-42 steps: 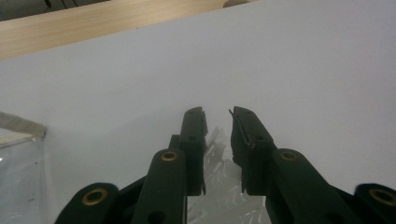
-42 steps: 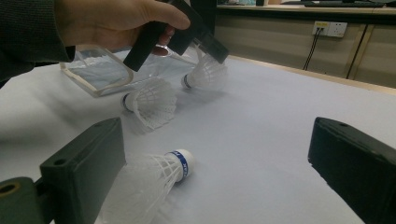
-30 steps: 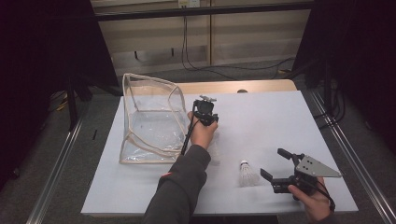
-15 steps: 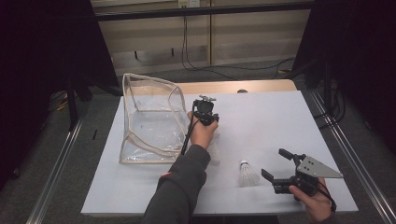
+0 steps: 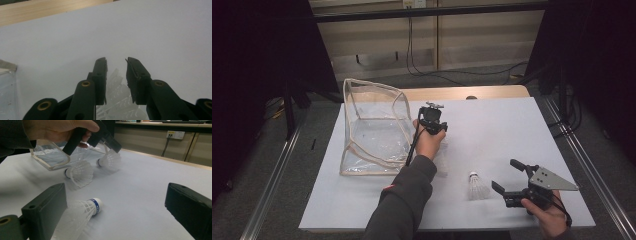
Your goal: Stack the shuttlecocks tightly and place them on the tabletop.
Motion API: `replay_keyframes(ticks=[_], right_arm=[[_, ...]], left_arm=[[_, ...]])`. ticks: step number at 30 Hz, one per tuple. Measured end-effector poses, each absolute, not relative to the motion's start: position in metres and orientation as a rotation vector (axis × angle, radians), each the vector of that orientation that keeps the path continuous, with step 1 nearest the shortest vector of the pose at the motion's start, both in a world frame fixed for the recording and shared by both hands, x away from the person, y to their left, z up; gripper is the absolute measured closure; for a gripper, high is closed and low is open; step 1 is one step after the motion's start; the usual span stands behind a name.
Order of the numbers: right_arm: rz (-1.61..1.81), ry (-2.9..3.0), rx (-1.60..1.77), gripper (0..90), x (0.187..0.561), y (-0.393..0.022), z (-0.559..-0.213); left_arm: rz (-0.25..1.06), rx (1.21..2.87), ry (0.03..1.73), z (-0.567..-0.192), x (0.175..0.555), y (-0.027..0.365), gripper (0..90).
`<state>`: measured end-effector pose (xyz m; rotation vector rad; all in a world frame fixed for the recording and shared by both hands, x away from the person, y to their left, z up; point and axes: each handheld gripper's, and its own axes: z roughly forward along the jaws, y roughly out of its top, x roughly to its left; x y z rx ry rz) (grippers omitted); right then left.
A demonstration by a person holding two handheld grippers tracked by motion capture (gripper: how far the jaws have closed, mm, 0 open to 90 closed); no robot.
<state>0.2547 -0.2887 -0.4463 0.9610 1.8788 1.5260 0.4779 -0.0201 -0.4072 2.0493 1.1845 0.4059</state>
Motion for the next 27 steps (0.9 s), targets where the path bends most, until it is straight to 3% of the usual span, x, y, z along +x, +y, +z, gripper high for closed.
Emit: replay_keyframes(ticks=[27], right_arm=[[1.510, 1.878, 0.970, 3.4, 0.2529, -0.2946, -0.4488]], left_arm=[[0.389, 2.061, 1.169, -0.4052, 0.4797, -0.0209, 65.2]])
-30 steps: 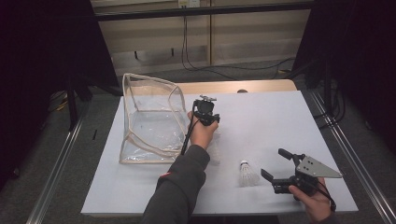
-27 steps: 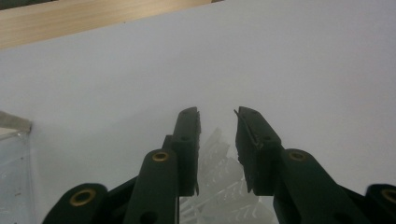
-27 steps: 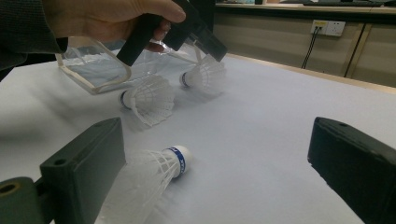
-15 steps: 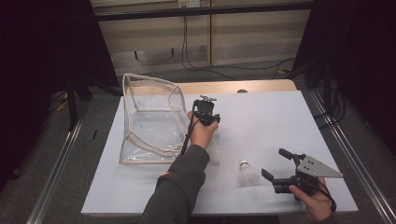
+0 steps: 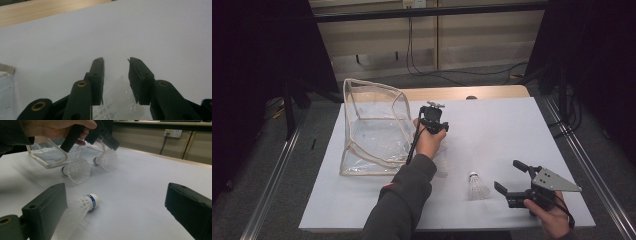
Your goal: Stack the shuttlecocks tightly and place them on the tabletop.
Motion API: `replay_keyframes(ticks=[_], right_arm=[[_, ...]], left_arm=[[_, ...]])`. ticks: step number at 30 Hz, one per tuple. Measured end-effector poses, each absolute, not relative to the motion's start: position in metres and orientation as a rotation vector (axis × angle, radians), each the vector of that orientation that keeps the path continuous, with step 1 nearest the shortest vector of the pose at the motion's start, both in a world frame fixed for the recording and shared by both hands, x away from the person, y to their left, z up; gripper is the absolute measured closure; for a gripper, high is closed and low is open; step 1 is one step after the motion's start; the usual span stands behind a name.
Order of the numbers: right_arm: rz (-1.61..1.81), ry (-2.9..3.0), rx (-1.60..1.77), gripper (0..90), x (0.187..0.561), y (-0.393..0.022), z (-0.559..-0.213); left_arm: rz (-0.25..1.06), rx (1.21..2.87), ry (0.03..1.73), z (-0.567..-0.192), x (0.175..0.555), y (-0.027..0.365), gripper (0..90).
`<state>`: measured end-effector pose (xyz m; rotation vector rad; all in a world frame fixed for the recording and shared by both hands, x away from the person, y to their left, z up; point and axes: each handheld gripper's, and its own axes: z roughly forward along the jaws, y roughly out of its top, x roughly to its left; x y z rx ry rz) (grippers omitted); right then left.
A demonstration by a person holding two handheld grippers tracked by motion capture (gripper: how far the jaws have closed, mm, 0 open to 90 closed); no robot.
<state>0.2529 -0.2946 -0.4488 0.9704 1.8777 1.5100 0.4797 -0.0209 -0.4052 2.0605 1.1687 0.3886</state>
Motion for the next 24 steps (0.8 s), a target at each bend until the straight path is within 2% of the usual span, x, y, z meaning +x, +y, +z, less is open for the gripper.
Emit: replay_keyframes(ticks=[17, 20, 24], right_arm=[[1.539, 1.905, 0.947, 3.4, 0.265, -0.283, -0.448], [1.539, 1.904, 0.943, 3.4, 0.265, -0.283, -0.448], [1.537, 1.903, 0.944, 3.4, 0.265, -0.284, -0.448]], left_arm=[[0.379, 2.056, 1.171, -0.399, 0.478, -0.016, 60.4], [0.378, 2.053, 1.175, -0.398, 0.477, -0.017, 54.8], [0.364, 2.036, 1.180, -0.398, 0.476, -0.017, 52.0]])
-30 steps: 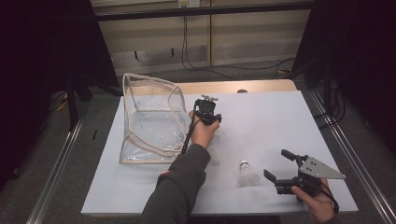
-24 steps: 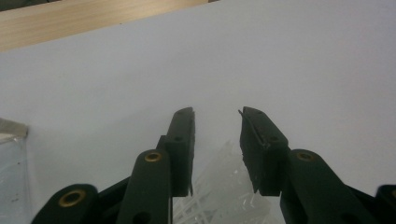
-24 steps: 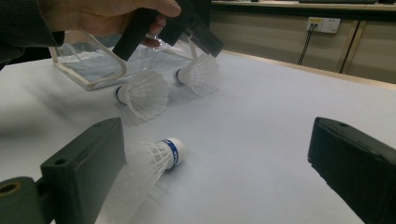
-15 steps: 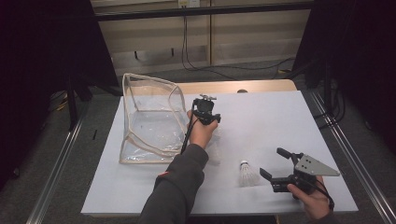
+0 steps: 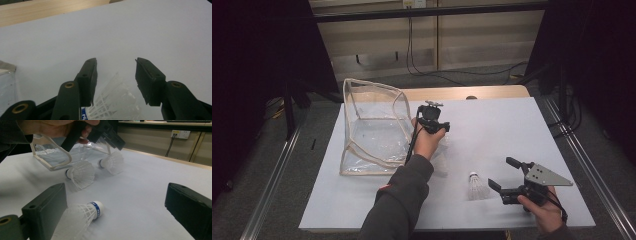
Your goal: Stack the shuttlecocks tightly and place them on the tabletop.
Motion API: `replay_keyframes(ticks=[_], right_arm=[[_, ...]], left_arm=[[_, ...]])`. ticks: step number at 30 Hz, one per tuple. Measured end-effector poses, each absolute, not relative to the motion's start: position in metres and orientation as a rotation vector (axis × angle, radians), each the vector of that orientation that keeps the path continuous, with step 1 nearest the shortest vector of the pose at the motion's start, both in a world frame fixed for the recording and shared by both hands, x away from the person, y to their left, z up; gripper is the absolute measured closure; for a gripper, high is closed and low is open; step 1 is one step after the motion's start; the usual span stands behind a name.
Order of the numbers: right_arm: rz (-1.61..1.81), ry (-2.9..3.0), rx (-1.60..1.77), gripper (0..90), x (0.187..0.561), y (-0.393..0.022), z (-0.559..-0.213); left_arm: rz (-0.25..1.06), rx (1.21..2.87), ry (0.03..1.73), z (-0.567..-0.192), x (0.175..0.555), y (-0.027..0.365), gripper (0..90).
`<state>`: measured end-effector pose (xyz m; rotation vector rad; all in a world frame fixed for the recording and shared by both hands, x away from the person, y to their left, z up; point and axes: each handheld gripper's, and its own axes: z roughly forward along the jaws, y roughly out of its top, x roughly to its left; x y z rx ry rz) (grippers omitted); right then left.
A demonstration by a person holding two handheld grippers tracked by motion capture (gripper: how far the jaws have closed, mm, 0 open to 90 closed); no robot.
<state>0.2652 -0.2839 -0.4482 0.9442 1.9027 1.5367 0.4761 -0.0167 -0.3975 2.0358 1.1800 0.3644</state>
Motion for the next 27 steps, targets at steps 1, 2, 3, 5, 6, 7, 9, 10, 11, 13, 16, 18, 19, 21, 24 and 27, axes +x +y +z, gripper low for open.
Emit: replay_keyframes(ticks=[1, 2, 3, 5, 6, 7, 9, 10, 11, 13, 16, 18, 19, 21, 24, 27], right_arm=[[1.536, 1.903, 0.945, 3.4, 0.265, -0.284, -0.448], [1.539, 1.901, 0.945, 3.4, 0.265, -0.284, -0.448], [1.536, 1.902, 0.946, 3.4, 0.264, -0.284, -0.448], [1.537, 1.903, 0.946, 3.4, 0.264, -0.284, -0.448], [1.538, 1.902, 0.945, 3.4, 0.264, -0.284, -0.448], [1.537, 1.902, 0.946, 3.4, 0.263, -0.284, -0.448], [1.535, 1.902, 0.947, 3.4, 0.263, -0.285, -0.448], [1.534, 1.902, 0.947, 3.4, 0.263, -0.285, -0.448], [1.535, 1.903, 0.948, 3.4, 0.263, -0.285, -0.448], [1.536, 1.902, 0.946, 3.4, 0.263, -0.285, -0.448], [1.535, 1.902, 0.946, 3.4, 0.263, -0.285, -0.448], [1.535, 1.903, 0.946, 3.4, 0.263, -0.284, -0.448], [1.535, 1.903, 0.945, 3.4, 0.263, -0.284, -0.448], [1.534, 1.902, 0.946, 3.3, 0.263, -0.284, -0.448], [1.534, 1.899, 0.946, 3.3, 0.263, -0.284, -0.448], [1.534, 1.901, 0.951, 3.3, 0.262, -0.285, -0.448]], left_arm=[[0.365, 2.041, 1.177, -0.397, 0.476, -0.016, 51.7], [0.365, 2.037, 1.178, -0.397, 0.476, -0.016, 51.4], [0.361, 2.041, 1.179, -0.397, 0.476, -0.016, 51.5], [0.362, 2.042, 1.179, -0.397, 0.476, -0.016, 51.3], [0.366, 2.038, 1.178, -0.397, 0.476, -0.016, 50.9], [0.359, 2.042, 1.177, -0.396, 0.476, -0.016, 50.3], [0.347, 2.047, 1.174, -0.395, 0.475, -0.016, 48.3], [0.341, 2.043, 1.176, -0.395, 0.474, -0.016, 47.5], [0.340, 2.040, 1.173, -0.394, 0.474, -0.016, 46.4], [0.331, 2.038, 1.171, -0.394, 0.473, -0.015, 44.7], [0.321, 2.031, 1.168, -0.393, 0.470, -0.014, 41.1], [0.297, 2.033, 1.166, -0.393, 0.469, -0.013, 37.8], [0.291, 2.025, 1.166, -0.393, 0.468, -0.013, 36.3], [0.281, 2.023, 1.161, -0.393, 0.465, -0.013, 34.0], [0.247, 2.012, 1.149, -0.390, 0.460, -0.013, 29.2], [0.230, 2.019, 1.127, -0.387, 0.455, -0.015, 26.5]])
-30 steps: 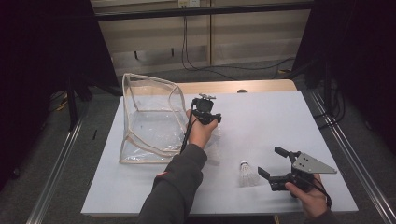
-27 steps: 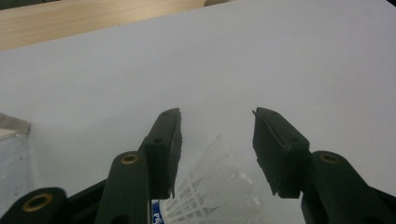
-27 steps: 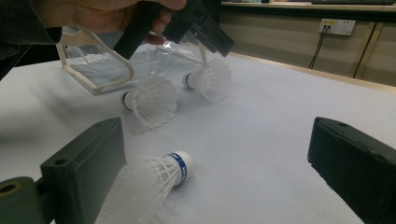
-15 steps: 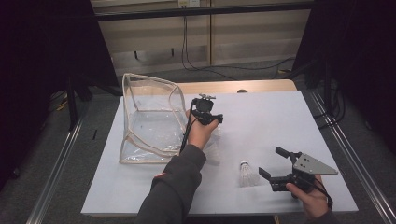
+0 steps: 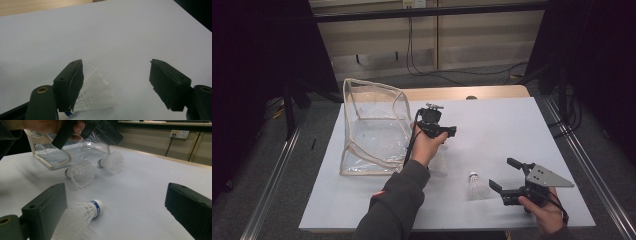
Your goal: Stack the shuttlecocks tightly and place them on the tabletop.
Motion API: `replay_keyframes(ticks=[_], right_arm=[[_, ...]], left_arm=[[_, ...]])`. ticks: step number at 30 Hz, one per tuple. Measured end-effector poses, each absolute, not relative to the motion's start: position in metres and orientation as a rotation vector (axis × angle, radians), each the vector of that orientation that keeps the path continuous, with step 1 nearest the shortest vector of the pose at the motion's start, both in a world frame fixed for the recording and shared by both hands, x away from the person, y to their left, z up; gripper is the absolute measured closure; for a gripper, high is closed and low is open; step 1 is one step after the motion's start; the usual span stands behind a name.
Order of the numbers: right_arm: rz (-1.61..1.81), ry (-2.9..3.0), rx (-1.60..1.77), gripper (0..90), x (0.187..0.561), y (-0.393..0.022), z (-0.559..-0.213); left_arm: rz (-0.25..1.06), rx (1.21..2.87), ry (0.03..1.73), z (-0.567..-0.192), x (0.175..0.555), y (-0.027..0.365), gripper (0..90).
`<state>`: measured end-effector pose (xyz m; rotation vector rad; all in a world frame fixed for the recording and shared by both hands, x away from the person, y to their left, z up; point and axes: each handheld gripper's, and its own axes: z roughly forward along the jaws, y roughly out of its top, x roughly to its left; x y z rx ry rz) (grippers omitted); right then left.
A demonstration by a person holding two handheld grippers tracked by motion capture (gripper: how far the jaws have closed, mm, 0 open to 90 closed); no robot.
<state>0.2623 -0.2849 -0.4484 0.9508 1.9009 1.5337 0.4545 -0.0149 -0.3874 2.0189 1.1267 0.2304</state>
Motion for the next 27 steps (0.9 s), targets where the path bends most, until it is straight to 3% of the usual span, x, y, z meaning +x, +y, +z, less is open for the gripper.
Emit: replay_keyframes(ticks=[15, 27], right_arm=[[1.523, 1.903, 0.948, 3.3, 0.262, -0.285, -0.448], [1.522, 1.904, 0.951, 3.3, 0.262, -0.284, -0.449]], left_arm=[[0.162, 1.992, 1.082, -0.384, 0.433, -0.013, 13.8], [0.107, 1.996, 1.012, -0.381, 0.414, -0.009, 12.7]])
